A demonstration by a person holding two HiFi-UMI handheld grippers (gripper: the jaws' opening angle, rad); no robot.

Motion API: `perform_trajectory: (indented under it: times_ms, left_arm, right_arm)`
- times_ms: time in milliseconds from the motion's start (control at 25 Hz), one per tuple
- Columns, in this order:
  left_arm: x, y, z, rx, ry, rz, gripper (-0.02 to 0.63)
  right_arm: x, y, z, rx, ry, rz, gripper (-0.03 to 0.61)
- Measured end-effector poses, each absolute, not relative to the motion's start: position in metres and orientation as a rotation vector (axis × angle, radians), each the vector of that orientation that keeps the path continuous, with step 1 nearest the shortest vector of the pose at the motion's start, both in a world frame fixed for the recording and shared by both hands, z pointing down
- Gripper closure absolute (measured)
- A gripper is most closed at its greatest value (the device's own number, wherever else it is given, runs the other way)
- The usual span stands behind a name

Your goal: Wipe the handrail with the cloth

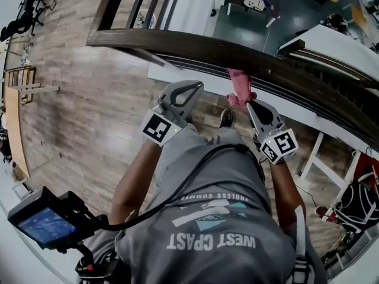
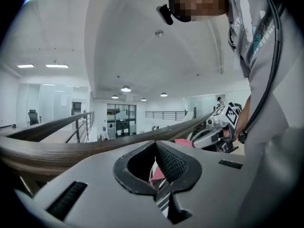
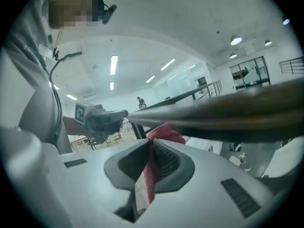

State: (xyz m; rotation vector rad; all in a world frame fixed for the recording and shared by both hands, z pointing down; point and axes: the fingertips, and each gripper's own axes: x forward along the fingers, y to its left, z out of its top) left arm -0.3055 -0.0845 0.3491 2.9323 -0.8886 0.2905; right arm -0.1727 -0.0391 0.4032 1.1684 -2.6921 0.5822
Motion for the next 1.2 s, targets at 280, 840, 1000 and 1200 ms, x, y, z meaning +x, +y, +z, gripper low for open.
perform_trajectory:
  times_ms: [280,840,1000,1200]
  left_arm:
    - [-0.301,-0.107,0.287,3.028,-0.916,0.161,0.607]
    - [-0.331,-0.116,0.267,3.006,-1.027,0.142,0.607]
    - [-0.333,-0.114,0.269,3.009,-1.023,0.145,0.607]
    - [-0.329,-0.11,0.273,3.005,-1.006,0.145,0.607]
  right_arm:
    - [-0.169,-0.065,0.243,1.274,-2.761,0.15,0.552]
    - [-0.115,-0.134,0.18,1.422,-2.52,0.062,0.551]
    - [-0.123,-0.127,0.246,1.302,-2.431,0.297,0.551]
    - [-0.121,-0.121,0.296,1.278,-2.341,0.386,0.551]
